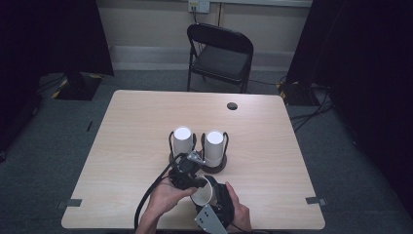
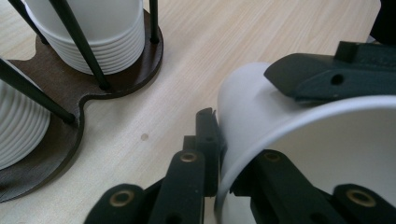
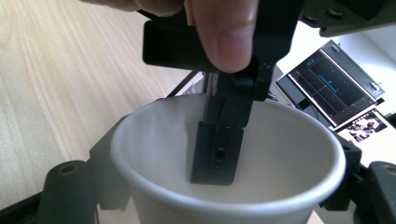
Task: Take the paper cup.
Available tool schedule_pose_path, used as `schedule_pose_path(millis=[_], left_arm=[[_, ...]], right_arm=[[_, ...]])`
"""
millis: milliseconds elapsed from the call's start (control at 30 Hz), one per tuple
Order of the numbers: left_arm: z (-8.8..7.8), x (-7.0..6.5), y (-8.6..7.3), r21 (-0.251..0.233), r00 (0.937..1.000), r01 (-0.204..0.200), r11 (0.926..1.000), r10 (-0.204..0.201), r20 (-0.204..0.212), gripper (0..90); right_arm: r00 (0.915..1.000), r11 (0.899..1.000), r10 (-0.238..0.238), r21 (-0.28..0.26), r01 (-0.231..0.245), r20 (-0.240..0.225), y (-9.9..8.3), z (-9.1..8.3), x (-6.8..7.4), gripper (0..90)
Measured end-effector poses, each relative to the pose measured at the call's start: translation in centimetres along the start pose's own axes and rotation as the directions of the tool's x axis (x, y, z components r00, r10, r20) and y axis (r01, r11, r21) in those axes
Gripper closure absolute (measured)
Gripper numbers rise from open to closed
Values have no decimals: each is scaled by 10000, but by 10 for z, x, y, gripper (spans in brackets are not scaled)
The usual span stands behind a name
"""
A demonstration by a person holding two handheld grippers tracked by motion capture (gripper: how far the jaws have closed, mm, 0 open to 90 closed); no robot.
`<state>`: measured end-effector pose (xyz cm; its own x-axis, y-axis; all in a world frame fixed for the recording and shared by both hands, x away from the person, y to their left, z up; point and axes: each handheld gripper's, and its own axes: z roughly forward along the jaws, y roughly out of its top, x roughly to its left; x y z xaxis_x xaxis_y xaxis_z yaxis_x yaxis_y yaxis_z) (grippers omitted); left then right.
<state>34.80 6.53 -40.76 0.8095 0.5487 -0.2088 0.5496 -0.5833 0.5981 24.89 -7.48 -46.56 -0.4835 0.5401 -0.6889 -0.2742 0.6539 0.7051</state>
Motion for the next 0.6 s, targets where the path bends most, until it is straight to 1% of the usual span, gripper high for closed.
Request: schedule_pose_path(millis=[100,133,167,233,267,367,433,467,500,533,567,600], left_arm=[[-1,2,-1,-139,9998,175,9998,-175,14,803],[-1,3,-2,-225,9997,252,9994,-252,-12,785],[-2,3,-2,-192,9998,201,9996,-201,-2,784],[-2,3,-2,-326,9995,301,9990,-304,-78,756],[-2,3,-2,-330,9995,306,9990,-308,-47,744],[-3,3,-3,-584,9992,352,9977,-363,-171,707],[-5,4,-4,-870,9992,296,9958,-318,-235,654],[-5,4,-4,-991,9987,419,9942,-446,-258,635],[-4,3,-4,-1145,9983,421,9925,-466,-364,610],[-4,3,-4,-1212,9982,349,9920,-405,-440,575],[-4,2,-4,-1286,9983,324,9912,-382,-431,567],[-4,1,-4,-1324,9981,261,9908,-332,-522,556]], right_arm=[[9999,9999,134,-31,-134,3,-1,-1,-2,233],[9999,9999,107,-50,-107,-17,-1,-1,-3,233],[9999,9999,140,-27,-140,2,-1,-1,-3,233],[9998,9998,199,-53,-199,25,-1,-1,-4,234],[9997,9997,226,-53,-226,9,-1,-2,-4,234],[9995,9995,306,-61,-306,52,-1,-2,-5,233],[9992,9992,386,-51,-386,45,-2,-2,-7,234],[9990,9990,452,-43,-452,56,-2,-2,-7,233],[9989,9989,475,-45,-474,59,-3,-2,-9,233],[9982,9983,591,-8,-591,48,-3,-2,-10,233],[9972,9972,749,64,-749,28,-2,-2,-11,233],[9951,9951,985,24,-985,-36,-2,-3,-12,233]])
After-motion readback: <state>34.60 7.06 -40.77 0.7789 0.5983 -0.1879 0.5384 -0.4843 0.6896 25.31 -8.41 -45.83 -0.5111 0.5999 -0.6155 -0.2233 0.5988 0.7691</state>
